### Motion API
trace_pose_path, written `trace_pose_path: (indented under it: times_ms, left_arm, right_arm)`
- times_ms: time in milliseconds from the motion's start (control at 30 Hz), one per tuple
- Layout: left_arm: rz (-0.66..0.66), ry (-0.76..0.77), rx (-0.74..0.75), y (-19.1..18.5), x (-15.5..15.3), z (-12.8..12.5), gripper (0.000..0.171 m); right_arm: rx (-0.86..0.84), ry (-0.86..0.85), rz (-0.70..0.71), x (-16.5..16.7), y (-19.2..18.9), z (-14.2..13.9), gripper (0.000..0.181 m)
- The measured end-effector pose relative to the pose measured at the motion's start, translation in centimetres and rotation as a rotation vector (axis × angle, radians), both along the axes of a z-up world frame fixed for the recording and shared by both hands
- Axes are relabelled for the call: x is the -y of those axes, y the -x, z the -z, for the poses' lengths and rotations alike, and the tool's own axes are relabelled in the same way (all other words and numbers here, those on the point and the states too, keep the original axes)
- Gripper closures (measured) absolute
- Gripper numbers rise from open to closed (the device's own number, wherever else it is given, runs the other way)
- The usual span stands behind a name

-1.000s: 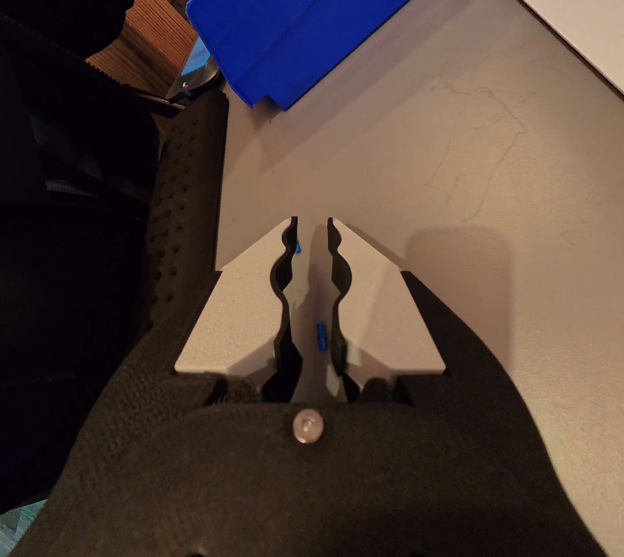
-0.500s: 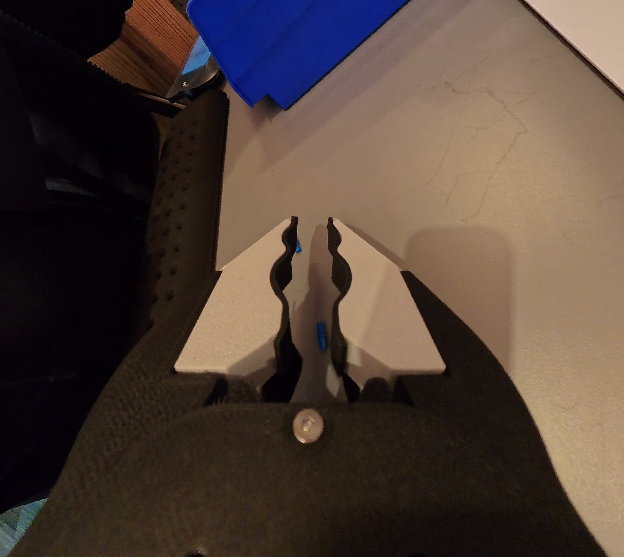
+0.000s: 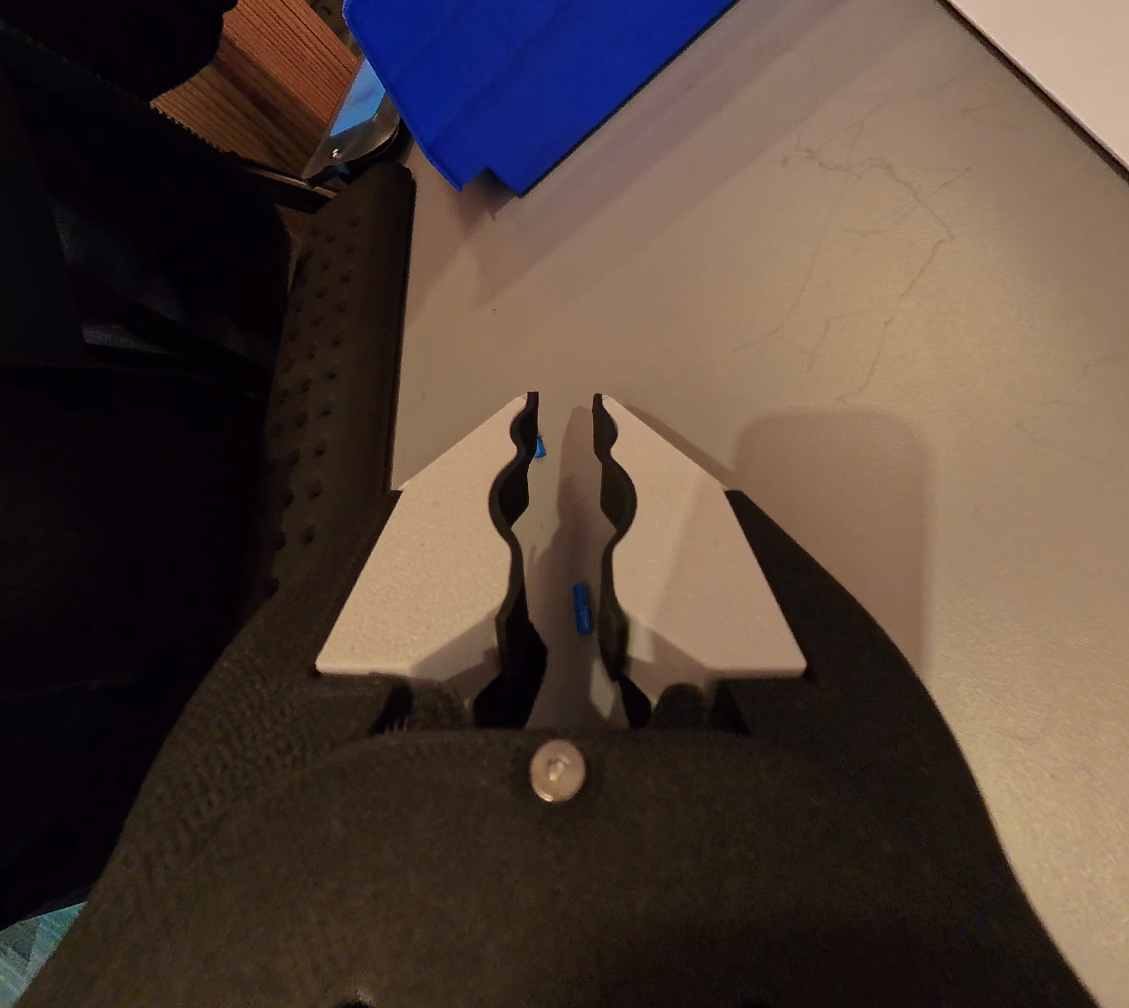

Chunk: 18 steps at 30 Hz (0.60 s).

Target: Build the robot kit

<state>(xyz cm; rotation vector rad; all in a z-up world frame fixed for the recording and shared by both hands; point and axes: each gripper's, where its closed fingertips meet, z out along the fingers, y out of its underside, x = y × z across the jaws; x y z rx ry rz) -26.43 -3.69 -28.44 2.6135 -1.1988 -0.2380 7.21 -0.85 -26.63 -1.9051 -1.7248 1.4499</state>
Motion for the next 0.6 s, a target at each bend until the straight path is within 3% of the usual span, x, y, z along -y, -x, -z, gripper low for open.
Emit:
trace_pose_path:
  times_ms: [367,600]
  left_arm:
    - [-0.029,-0.238,0.164,-1.7,-4.2,-3.9,0.166]
    - [-0.023,-0.229,0.238,-3.5,-4.2,-3.8,0.166]
  right_arm:
    - [0.006,0.004,-0.001,0.0,0.0,0.2,0.166]
    - [0.005,0.004,-0.001,0.0,0.0,0.2,0.166]
